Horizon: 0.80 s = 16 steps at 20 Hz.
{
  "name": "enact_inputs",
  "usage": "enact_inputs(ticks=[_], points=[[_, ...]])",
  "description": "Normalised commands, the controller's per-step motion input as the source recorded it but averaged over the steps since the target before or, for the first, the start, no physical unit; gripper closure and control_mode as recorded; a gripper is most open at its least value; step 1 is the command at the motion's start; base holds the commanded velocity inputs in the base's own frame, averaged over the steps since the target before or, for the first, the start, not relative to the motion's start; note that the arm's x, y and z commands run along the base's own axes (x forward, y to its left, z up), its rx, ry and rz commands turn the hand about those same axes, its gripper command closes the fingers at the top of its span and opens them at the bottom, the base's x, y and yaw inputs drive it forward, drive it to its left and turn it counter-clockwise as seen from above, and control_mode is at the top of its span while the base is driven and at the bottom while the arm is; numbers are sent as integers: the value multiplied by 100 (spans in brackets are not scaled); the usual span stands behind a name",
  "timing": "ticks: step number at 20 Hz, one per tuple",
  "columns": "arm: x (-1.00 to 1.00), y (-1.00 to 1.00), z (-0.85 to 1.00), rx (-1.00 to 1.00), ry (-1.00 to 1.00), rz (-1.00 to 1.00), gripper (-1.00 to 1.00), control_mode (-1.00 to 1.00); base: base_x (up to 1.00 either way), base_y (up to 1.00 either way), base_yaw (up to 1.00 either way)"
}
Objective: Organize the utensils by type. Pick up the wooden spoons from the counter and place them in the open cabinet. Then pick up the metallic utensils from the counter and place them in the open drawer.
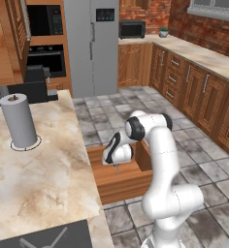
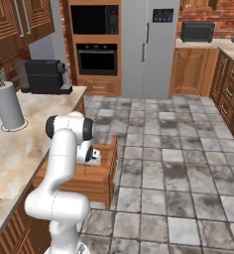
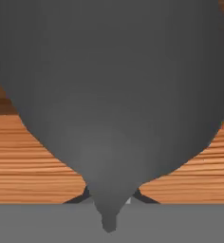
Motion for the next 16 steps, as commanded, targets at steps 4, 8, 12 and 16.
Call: enact_inputs(ticks=[4,8,12,16], points=[[22,0,-34,0,0,0,100,-100,0,0,0],[10,0,-29,0,0,0,100,-100,0,0,0],[3,0,-26,0,0,0,100,-100,0,0,0],[0,0,-16,0,0,0,100,-100,0,0,0]])
